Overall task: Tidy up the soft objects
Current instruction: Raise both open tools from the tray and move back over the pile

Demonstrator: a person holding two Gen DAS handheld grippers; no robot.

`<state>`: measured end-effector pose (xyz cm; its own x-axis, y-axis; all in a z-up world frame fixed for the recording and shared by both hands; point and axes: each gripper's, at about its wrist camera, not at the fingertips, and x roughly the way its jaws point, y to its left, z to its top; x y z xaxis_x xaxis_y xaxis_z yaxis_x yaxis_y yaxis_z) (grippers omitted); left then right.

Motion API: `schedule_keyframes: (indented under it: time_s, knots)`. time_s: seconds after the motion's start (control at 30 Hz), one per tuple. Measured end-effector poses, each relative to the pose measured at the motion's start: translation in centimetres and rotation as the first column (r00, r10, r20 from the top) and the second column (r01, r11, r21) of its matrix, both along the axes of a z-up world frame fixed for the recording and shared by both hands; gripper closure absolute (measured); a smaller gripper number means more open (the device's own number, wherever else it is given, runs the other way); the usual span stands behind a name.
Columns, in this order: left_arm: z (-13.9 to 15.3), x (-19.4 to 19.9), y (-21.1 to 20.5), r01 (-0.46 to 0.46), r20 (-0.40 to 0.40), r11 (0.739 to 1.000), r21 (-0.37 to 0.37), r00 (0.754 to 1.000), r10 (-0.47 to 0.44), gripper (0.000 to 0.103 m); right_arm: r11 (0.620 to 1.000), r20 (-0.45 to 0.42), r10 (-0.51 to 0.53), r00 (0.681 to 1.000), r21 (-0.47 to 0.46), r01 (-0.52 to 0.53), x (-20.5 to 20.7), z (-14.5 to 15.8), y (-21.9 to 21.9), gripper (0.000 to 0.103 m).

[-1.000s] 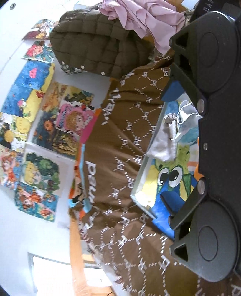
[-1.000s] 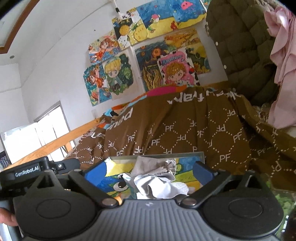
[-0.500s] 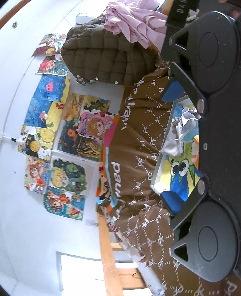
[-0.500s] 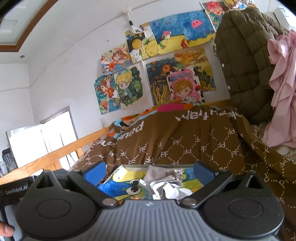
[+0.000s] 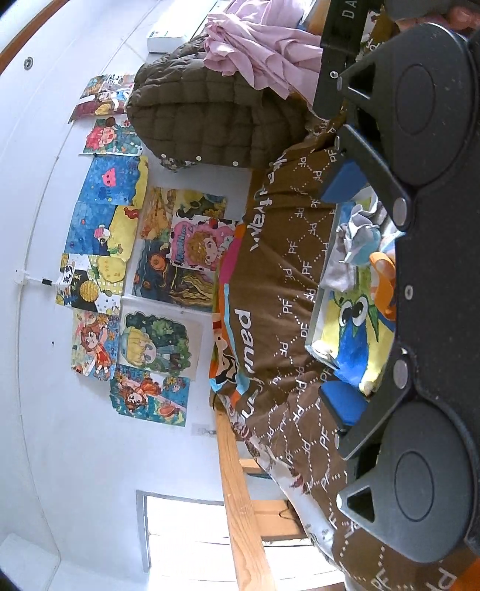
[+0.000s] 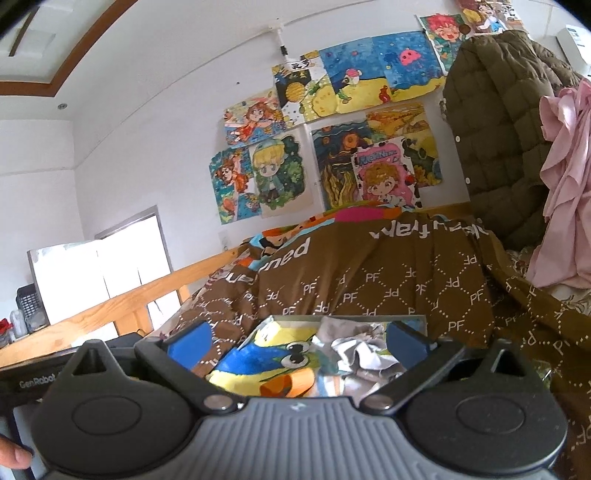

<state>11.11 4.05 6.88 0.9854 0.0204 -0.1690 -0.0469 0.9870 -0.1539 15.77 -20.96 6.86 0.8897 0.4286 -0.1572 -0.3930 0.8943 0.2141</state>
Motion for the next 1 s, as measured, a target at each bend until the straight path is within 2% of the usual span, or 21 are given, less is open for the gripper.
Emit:
schedule_keyframes:
  time_s: [0.43,0.63,1.0]
  knots:
    - [-2.1,-2.9,2.1,-0.028,-0.041,1.000,-0.004,0.999,0.028,0.001,0.997,-0.048,-0.004,0.999,-0.083,0.000,-2.7,-2.4,2.1,0.000]
    - [-4.0,-3.1,3.4,-0.047,-0.088,0.999,-0.008,0.995,0.046,0.001,0.989,-0.053,-0.005,0.999,-0.146,-0.002,-2.2,-3.7,3.5,0.000]
    - [-7.3,-2.5,5.0,-0.045,-0.160,0.999,0.009,0.986,0.046,0.001,0.973,-0.119,0.023,0.993,-0.226,-0.050,-1.3,-6.5,5.4,0.000]
